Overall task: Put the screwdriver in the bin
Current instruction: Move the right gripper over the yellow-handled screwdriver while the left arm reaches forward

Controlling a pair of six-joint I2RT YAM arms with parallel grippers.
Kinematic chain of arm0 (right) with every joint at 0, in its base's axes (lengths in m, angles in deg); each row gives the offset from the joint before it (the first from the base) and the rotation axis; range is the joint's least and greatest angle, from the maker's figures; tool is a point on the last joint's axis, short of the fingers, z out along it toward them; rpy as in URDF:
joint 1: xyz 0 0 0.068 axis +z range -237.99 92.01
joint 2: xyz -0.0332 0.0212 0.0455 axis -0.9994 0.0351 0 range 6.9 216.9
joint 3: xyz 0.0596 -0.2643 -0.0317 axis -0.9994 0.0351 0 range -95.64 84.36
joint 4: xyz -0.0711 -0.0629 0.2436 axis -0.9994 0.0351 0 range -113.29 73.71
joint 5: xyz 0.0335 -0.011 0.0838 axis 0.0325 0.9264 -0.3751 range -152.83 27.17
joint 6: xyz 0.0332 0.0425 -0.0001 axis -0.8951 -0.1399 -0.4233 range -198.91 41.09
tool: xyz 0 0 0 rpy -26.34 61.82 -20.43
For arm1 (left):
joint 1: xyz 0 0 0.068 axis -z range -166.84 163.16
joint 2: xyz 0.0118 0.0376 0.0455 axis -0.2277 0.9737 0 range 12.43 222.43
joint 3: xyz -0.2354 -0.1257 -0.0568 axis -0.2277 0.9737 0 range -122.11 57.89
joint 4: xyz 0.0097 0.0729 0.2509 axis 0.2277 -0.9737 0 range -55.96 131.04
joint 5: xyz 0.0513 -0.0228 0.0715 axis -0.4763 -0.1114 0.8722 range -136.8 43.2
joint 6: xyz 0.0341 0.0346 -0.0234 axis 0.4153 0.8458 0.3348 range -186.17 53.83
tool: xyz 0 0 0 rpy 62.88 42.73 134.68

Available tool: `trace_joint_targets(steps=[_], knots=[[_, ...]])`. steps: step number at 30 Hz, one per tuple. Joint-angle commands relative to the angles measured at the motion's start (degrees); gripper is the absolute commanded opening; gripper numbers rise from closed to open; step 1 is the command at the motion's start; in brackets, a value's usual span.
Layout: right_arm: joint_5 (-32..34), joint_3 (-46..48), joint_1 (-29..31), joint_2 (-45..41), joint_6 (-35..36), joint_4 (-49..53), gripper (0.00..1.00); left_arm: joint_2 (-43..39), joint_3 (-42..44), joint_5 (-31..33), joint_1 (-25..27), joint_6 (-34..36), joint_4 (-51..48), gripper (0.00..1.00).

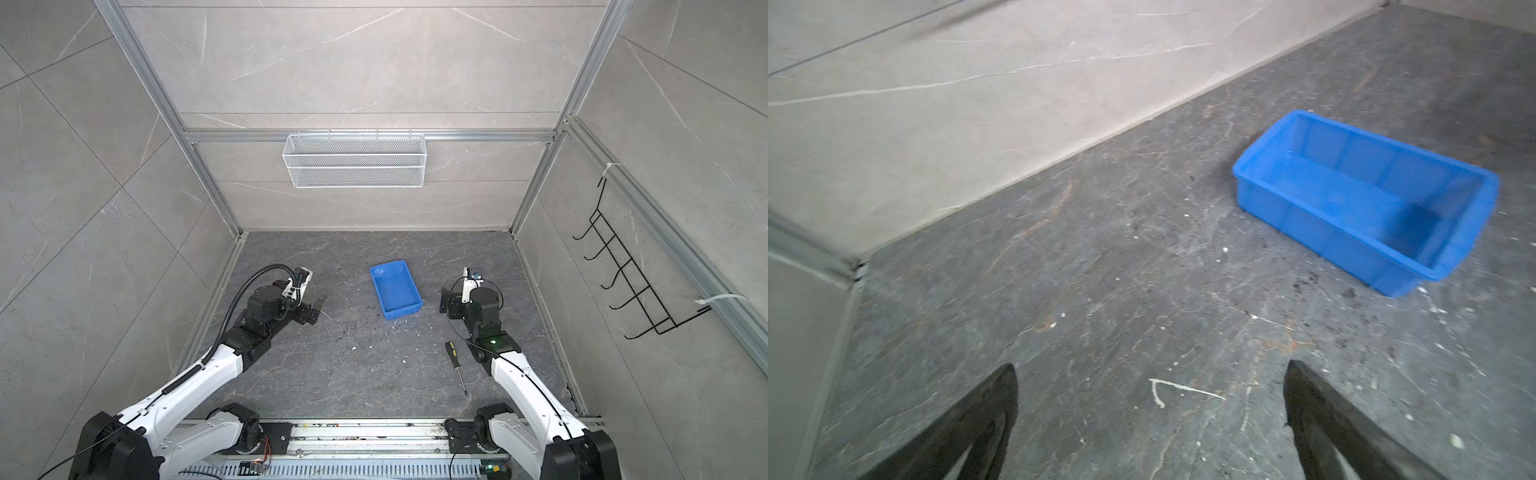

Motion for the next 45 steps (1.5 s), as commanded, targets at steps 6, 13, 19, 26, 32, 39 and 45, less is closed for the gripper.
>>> trace_joint_targets(steps=[6,13,19,26,32,39,45], knots=[[3.18,-6.47,7.71,-0.47,-9.98,22.12,0.99,-0.76,-0.6,-22.22,3.5,8.01,-5.02,1.0],[5.71,-9.43,13.49,0.83,-13.66,32.96,0.99,1.46,-0.4,-30.66,5.77,13.47,-5.92,1.0],[5.23,-9.45,13.91,4.13,-15.94,40.81,0.99,3.04,0.86,-31.91,8.55,13.46,-6.01,1.0],[3.54,-10.44,13.96,10.93,-19.02,46.47,0.99,3.79,1.49,-31.51,13.12,15.67,-7.06,1.0],[3.82,-10.13,13.91,14.28,-19.16,46.5,0.98,4.22,1.6,-31.59,14.38,15.63,-6.74,1.0],[2.74,-10.13,13.89,18.82,-18.93,45.64,0.95,3.56,2.16,-31.8,14.78,15.64,-6.3,1.0],[2.35,-10.66,13.79,21.56,-19.54,45.48,0.92,3.45,2.3,-32.39,14.87,15.7,-6.01,1.0]])
